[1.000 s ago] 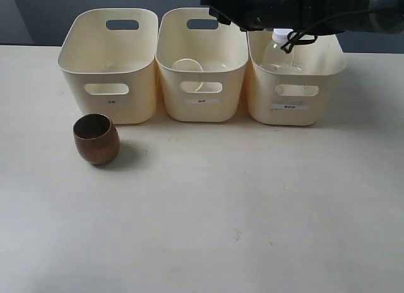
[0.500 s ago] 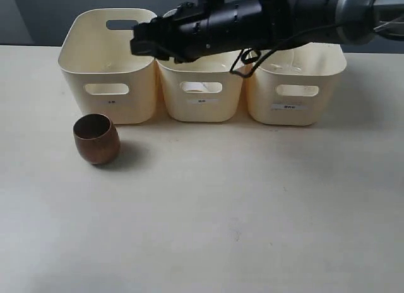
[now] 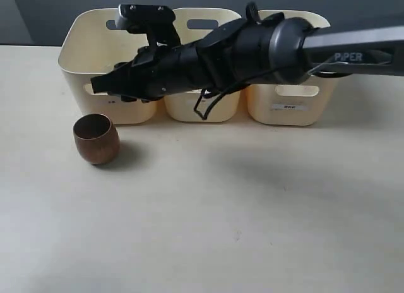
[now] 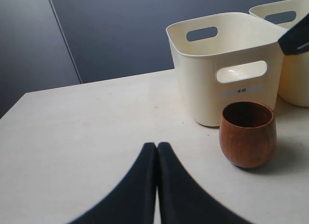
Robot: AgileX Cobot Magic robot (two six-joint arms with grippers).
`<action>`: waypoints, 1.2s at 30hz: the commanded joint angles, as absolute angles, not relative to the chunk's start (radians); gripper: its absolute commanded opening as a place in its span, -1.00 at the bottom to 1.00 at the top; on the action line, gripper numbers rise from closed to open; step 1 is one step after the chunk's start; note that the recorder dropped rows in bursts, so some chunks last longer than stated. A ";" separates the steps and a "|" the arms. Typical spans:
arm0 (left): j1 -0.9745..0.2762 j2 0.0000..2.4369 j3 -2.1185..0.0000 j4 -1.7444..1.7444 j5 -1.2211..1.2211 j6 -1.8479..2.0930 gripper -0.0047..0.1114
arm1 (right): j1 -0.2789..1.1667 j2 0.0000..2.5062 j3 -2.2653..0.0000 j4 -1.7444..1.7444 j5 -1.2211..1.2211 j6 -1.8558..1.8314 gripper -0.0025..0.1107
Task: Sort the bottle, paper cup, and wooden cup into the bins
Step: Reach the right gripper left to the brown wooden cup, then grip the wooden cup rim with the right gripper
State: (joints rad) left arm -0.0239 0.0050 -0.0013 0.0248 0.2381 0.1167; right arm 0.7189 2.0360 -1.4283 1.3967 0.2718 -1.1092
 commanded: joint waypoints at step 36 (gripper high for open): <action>-0.024 0.000 0.000 0.024 0.240 0.115 -0.92 | 0.757 2.168 -1.623 1.135 0.451 -0.697 -0.32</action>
